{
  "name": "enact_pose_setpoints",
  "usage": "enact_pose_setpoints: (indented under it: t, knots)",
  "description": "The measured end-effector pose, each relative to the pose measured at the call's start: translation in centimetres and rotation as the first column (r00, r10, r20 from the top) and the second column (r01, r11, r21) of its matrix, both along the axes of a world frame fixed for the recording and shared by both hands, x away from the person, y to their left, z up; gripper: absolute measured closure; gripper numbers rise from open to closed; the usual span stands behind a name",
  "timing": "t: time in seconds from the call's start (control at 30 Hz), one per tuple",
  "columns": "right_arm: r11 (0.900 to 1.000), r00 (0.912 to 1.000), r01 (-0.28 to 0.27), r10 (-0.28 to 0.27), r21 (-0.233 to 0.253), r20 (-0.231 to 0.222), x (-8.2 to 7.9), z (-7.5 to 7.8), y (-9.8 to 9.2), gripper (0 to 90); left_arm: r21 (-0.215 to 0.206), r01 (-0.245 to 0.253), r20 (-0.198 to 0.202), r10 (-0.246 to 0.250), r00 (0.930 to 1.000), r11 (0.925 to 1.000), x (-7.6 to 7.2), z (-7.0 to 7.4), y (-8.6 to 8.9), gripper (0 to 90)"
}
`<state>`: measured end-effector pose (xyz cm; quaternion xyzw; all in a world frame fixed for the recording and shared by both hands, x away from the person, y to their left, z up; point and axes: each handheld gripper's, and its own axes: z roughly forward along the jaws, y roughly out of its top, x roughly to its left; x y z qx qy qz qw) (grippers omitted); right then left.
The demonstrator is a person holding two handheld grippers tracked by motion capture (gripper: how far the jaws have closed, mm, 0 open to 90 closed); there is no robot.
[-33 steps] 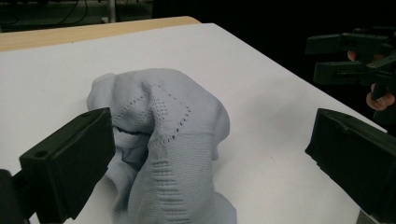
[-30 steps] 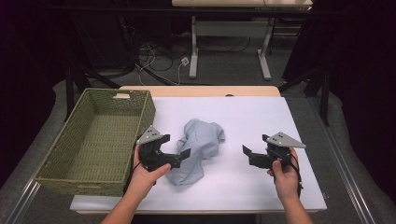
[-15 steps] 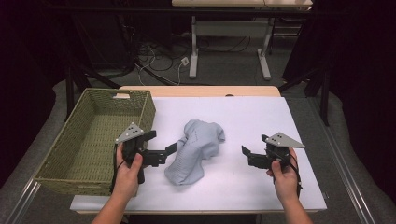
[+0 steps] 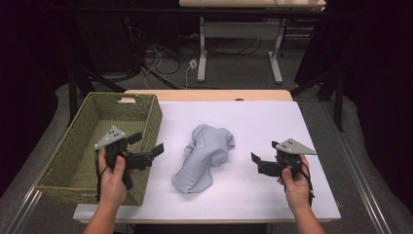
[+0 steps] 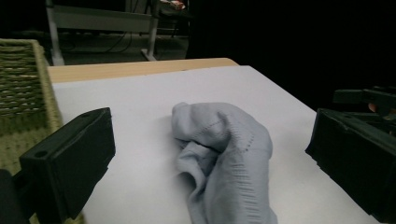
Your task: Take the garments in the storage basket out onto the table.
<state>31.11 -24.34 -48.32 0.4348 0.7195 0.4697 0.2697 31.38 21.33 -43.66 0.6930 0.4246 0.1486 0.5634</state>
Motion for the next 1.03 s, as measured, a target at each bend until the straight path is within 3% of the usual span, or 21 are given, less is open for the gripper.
enact_pose_setpoints:
  t: [0.63, 1.03]
  knots:
    - [1.000, 1.0000, -0.004, 0.004, -0.005, -0.006, 0.1, -0.3, 0.1, 13.7, -0.011, -0.073, 0.002, 0.073, 0.9973, 0.9973, -0.6, -0.5, 4.4, 0.5]
    - [1.000, 0.9999, -0.006, 0.006, -0.005, -0.014, 0.0, -0.3, 0.1, 13.7, -0.023, -0.114, -0.009, 0.114, 0.9934, 0.9932, -0.7, -0.8, 5.6, 0.6]
